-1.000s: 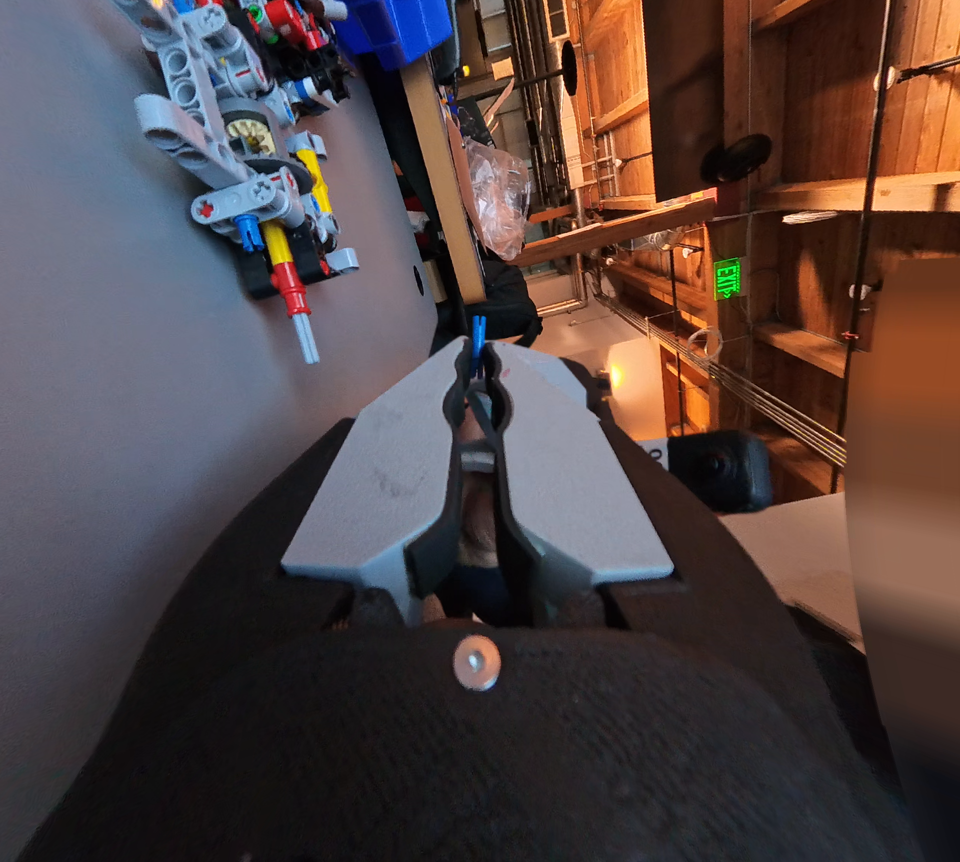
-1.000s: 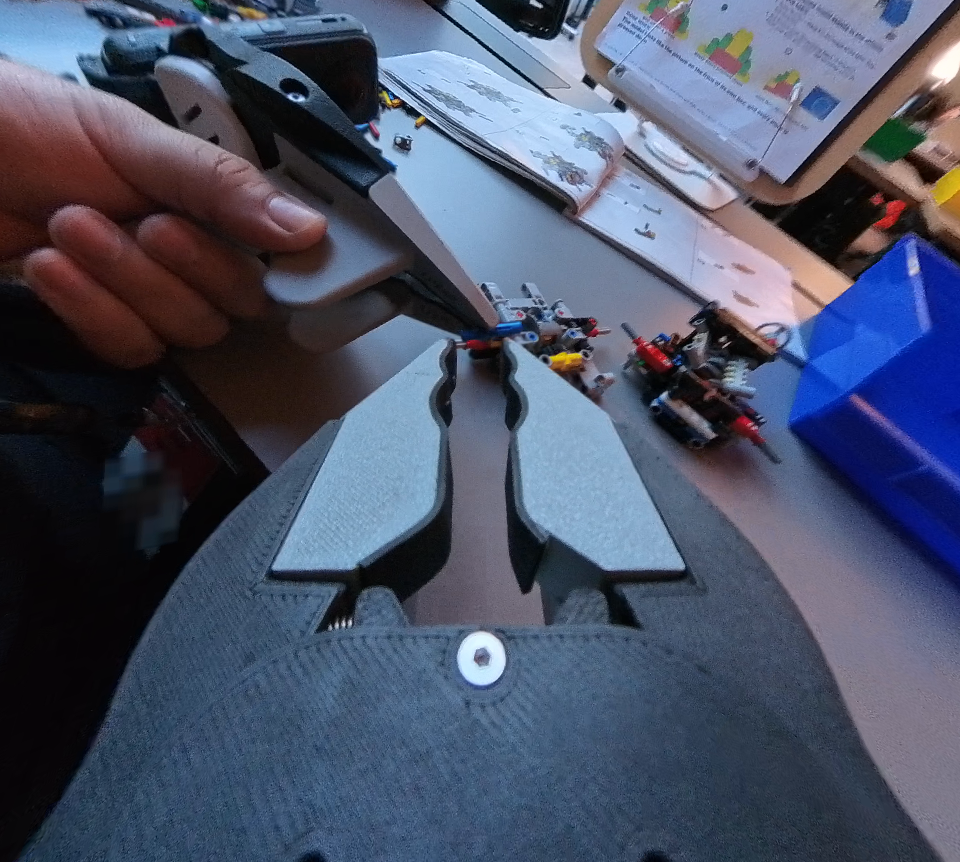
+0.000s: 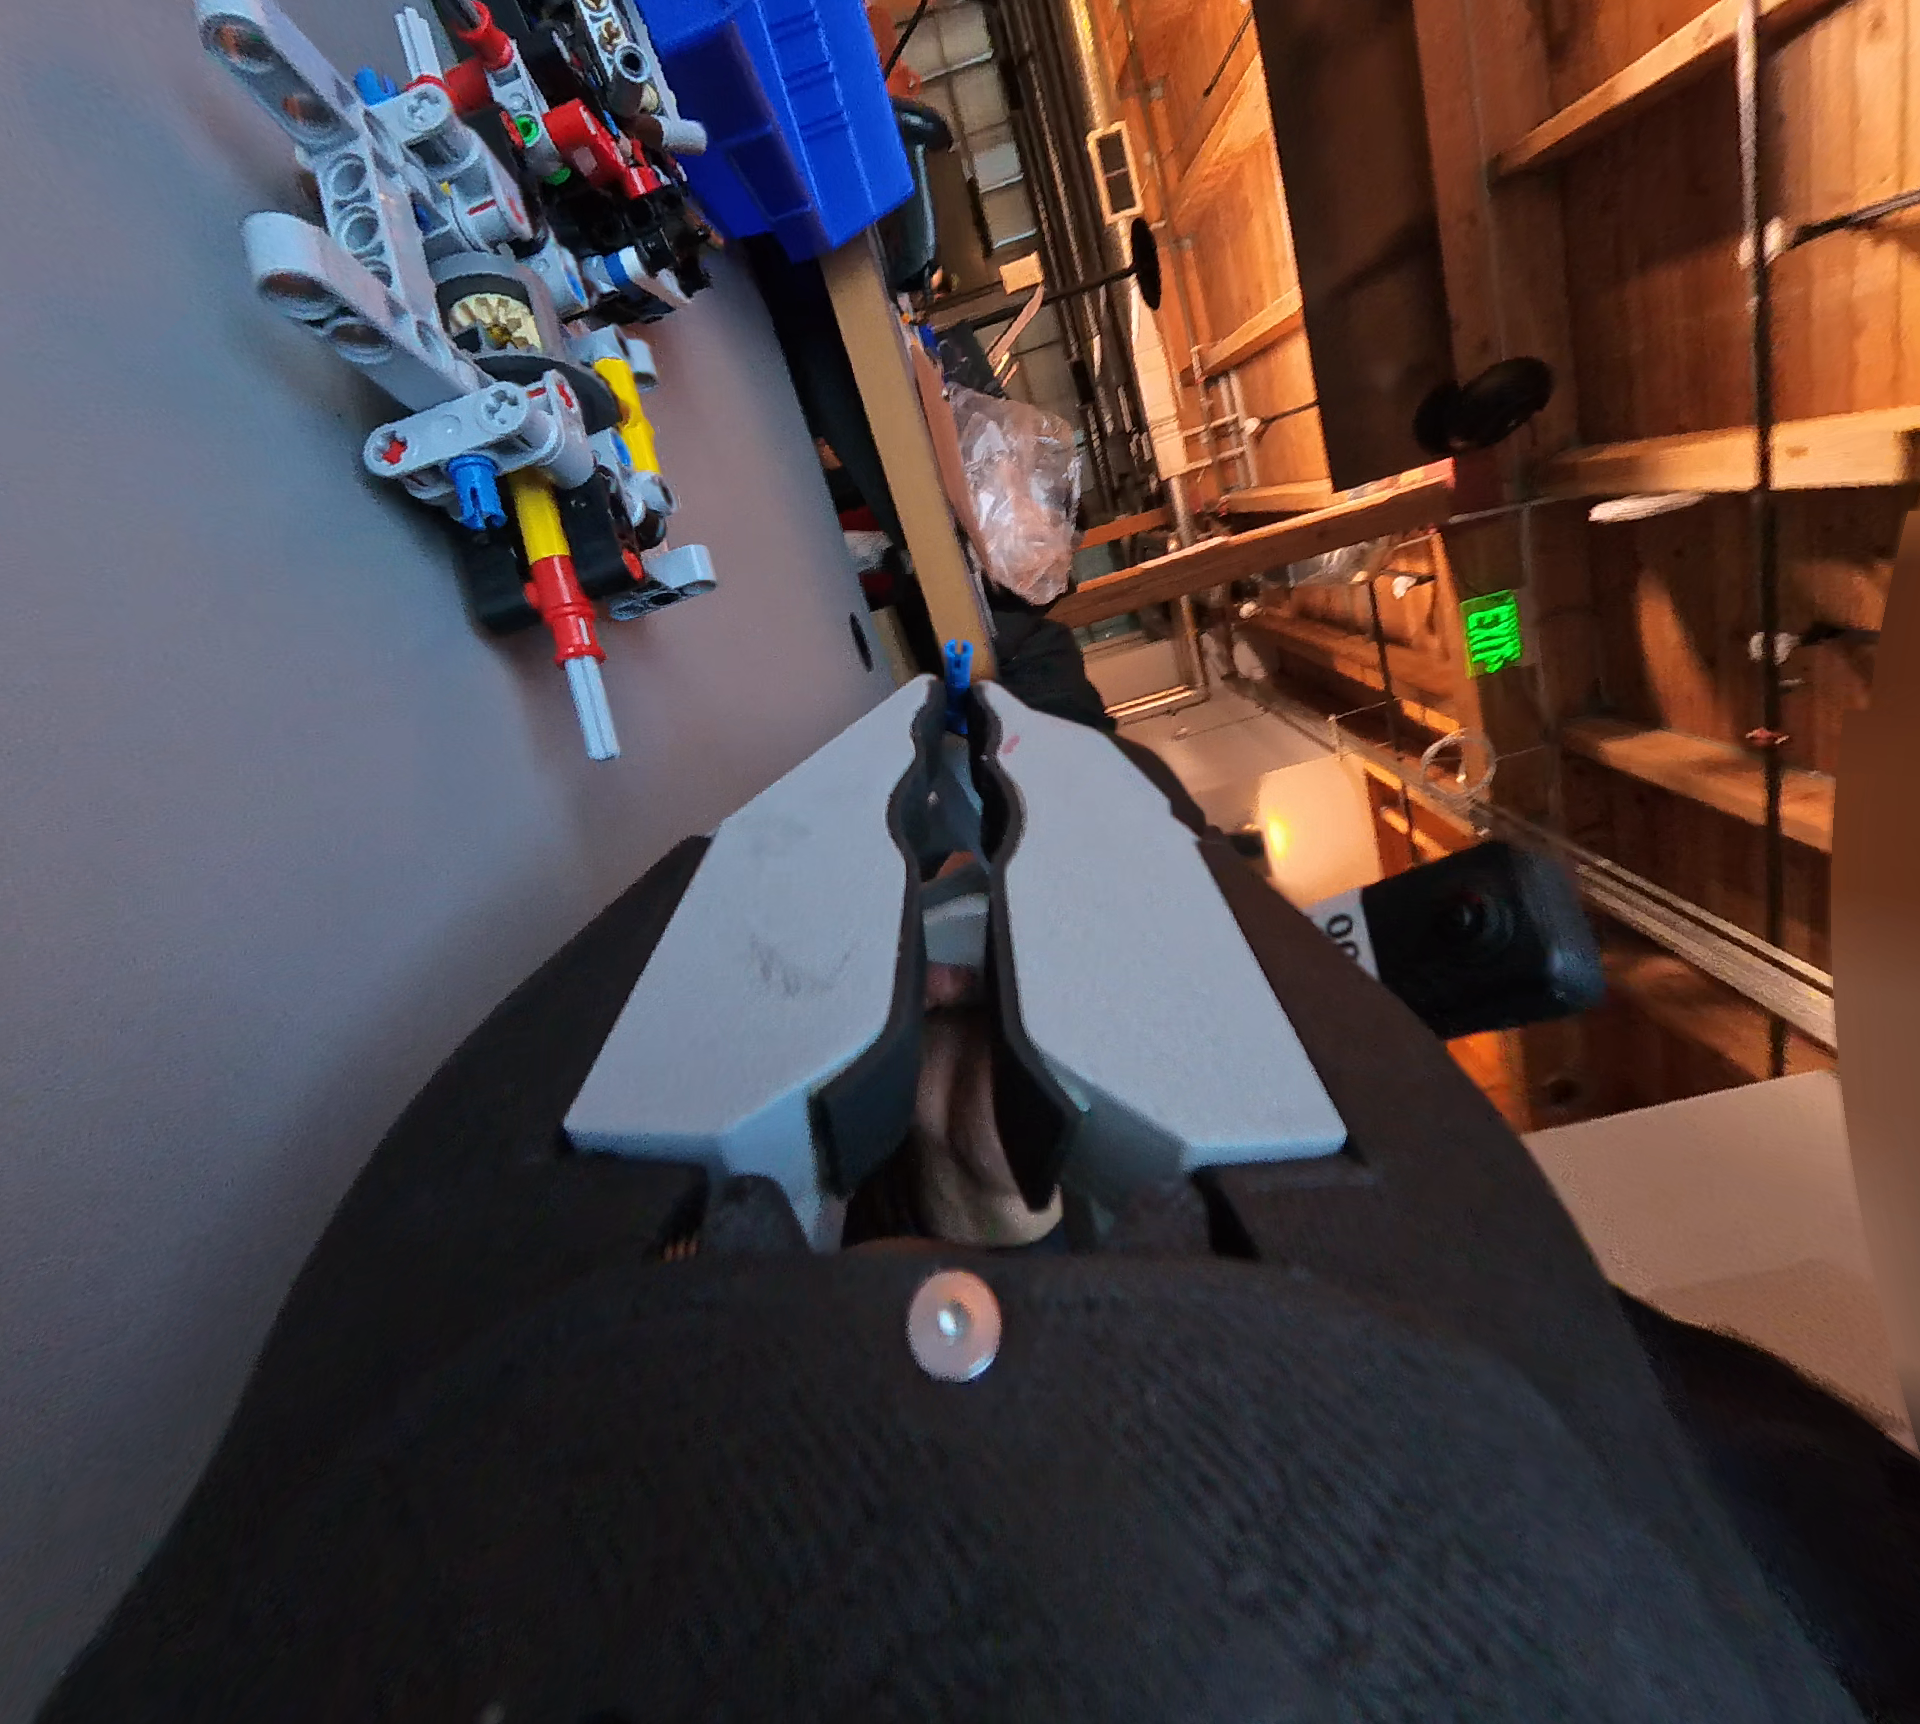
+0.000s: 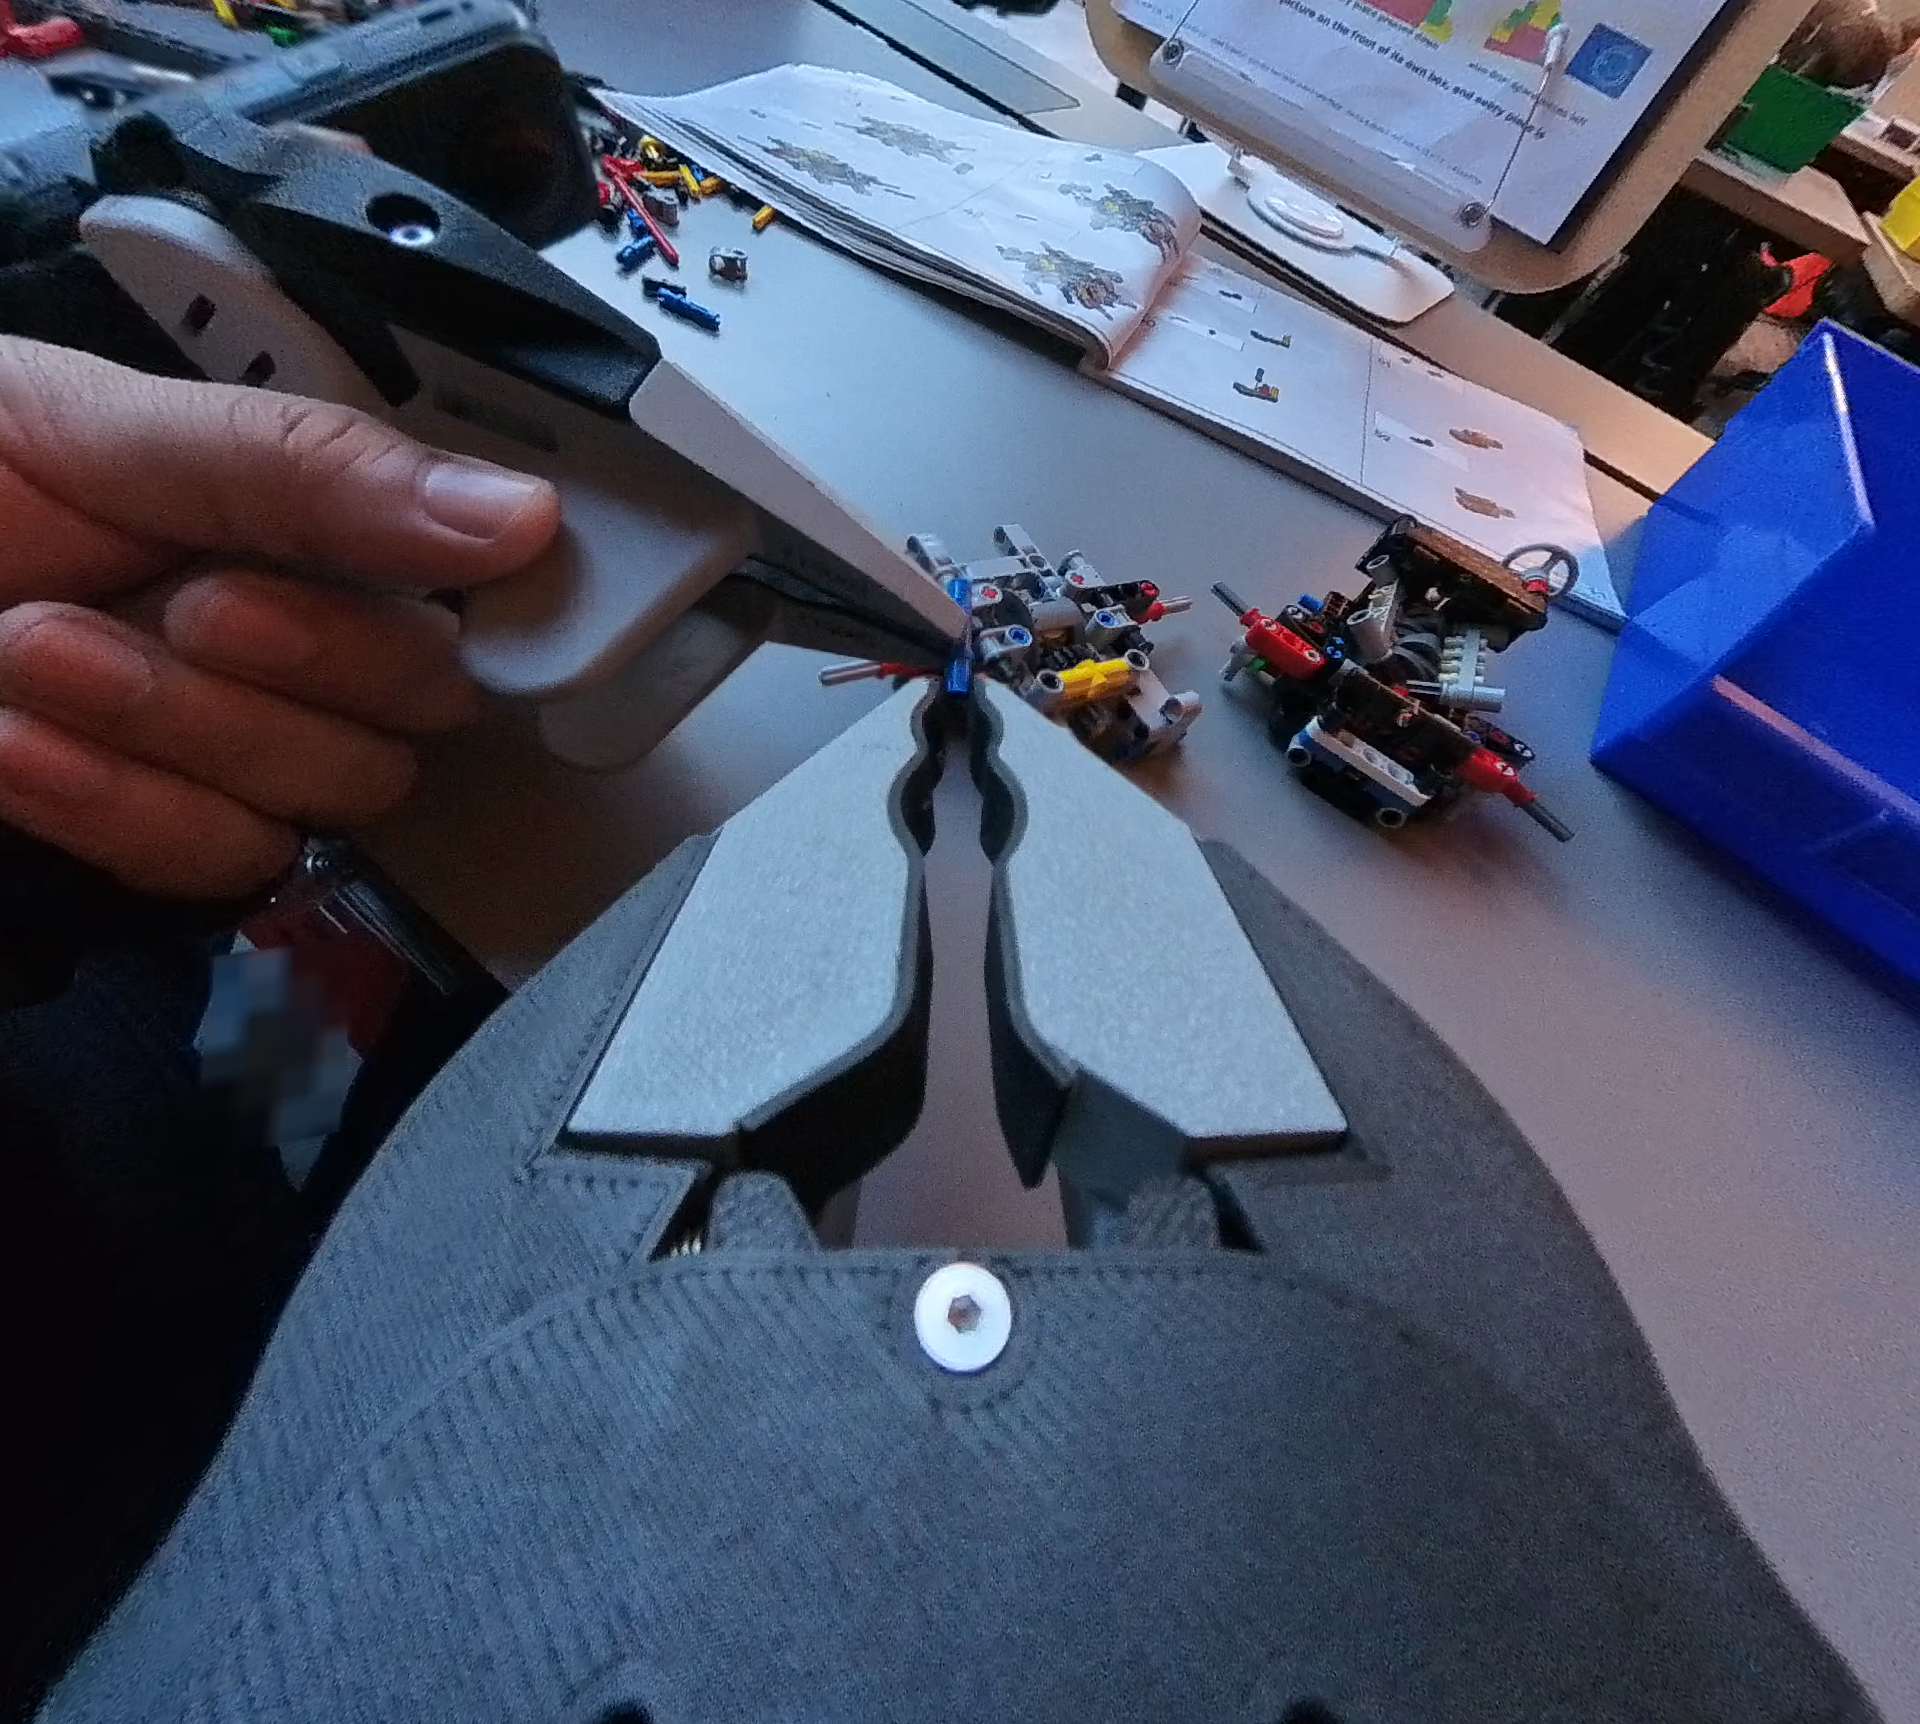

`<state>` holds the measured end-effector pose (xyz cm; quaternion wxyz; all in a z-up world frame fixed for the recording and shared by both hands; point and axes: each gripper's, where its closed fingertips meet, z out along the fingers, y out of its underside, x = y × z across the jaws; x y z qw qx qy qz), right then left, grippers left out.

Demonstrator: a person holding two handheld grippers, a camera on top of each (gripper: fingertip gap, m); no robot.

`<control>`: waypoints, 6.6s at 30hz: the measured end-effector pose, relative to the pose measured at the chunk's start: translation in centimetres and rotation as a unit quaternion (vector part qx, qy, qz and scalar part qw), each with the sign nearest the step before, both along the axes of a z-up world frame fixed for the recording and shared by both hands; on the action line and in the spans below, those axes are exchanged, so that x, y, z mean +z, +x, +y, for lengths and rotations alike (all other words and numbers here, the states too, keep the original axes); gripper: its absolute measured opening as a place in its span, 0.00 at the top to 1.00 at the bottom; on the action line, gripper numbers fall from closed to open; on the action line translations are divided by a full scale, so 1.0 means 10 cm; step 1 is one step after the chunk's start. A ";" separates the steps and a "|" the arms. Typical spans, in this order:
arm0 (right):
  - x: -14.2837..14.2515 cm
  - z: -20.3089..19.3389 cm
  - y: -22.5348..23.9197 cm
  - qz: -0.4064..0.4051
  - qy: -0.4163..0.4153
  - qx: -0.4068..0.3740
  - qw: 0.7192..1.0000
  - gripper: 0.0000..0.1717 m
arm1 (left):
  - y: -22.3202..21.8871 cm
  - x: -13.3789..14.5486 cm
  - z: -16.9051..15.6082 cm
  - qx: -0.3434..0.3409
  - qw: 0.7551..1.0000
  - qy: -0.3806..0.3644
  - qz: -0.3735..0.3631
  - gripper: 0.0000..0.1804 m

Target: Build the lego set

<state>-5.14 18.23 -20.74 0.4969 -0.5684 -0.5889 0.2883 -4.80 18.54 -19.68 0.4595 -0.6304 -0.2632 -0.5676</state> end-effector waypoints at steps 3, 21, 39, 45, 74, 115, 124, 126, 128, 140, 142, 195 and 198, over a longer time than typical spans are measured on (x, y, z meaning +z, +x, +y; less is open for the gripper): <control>-0.11 0.13 0.10 -0.027 -0.003 -0.016 1.000 1.00 | 0.00 0.03 -0.01 -0.033 0.999 0.005 0.038 1.00; -0.55 0.34 0.29 -0.118 -0.165 0.000 0.979 0.99 | -0.28 -0.58 0.36 -0.401 0.505 0.049 0.762 0.88; -0.50 0.52 0.38 -0.098 -0.185 -0.001 0.978 0.99 | 0.03 -0.57 0.66 -0.444 0.501 0.018 0.743 0.86; -0.48 0.54 0.37 -0.094 -0.208 -0.002 0.974 1.00 | -0.05 -0.67 0.72 -0.467 0.468 -0.017 0.751 0.85; -0.11 0.28 -0.23 -0.041 -0.189 0.084 0.977 1.00 | -0.81 0.17 0.17 -0.061 0.877 0.140 0.455 0.92; -0.39 -0.31 -0.25 -0.137 -0.123 0.179 0.966 1.00 | -0.55 -0.49 -0.37 -0.403 0.568 0.123 0.707 0.95; -0.44 -0.31 -0.28 -0.156 -0.119 0.192 0.962 1.00 | -0.45 -0.55 -0.37 -0.417 0.585 0.133 0.683 0.96; -0.46 -0.32 -0.27 -0.163 -0.116 0.198 0.960 1.00 | -0.43 -0.55 -0.37 -0.415 0.590 0.136 0.679 0.96; -0.49 -0.31 -0.26 -0.171 -0.113 0.200 0.958 1.00 | -0.41 -0.55 -0.37 -0.413 0.592 0.137 0.679 0.97; -0.46 -0.27 -0.25 -0.162 -0.073 0.235 0.956 1.00 | -0.37 -0.55 -0.34 -0.380 0.621 0.138 0.671 0.97; -0.47 -0.26 -0.26 -0.167 -0.069 0.247 0.952 1.00 | -0.37 -0.55 -0.34 -0.377 0.626 0.138 0.668 0.97; -0.26 -0.11 -0.24 -0.092 -0.040 0.261 0.960 1.00 | -0.26 -0.46 -0.18 -0.353 0.640 0.074 0.678 0.99; -0.27 -0.09 -0.25 -0.089 0.020 0.245 0.965 0.97 | -0.27 -0.49 -0.19 -0.362 0.641 0.053 0.675 0.99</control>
